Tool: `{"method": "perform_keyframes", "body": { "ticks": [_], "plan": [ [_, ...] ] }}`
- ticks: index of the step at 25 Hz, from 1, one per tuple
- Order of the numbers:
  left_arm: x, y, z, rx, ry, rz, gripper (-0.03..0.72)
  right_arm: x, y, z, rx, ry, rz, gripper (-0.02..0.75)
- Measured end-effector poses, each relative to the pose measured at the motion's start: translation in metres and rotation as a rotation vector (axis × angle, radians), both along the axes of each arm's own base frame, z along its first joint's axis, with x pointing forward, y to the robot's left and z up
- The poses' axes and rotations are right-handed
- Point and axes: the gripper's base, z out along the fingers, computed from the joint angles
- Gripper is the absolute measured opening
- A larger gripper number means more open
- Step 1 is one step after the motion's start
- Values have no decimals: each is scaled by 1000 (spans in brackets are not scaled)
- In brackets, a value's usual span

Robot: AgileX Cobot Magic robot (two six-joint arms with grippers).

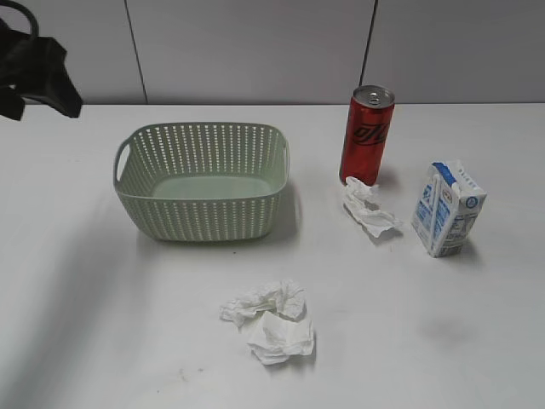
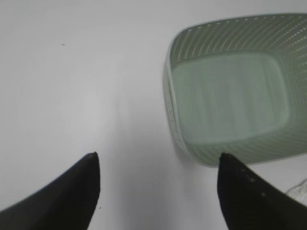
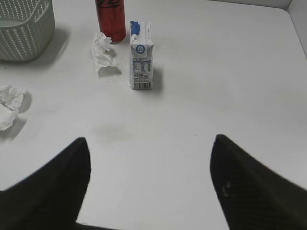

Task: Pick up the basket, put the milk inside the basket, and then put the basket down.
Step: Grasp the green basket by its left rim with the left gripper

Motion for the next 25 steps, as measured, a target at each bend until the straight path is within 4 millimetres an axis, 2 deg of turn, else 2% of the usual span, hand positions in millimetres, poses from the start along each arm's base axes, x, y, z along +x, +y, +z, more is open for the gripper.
{"method": "perform_keyframes", "body": {
  "ticks": [7,12,21,25],
  "plan": [
    [48,-21,-41,3,110,-31,582,0,0,0,0,0,0,589],
    [73,-30,-62,-19,167,-36,582,0,0,0,-1,0,-1,589],
    [88,-36,-118,-11,305,-3,582,0,0,0,-2,0,-2,589],
    [91,-38,-127,-24,316,21,580,0,0,0,1,1,-4,589]
  ]
}}
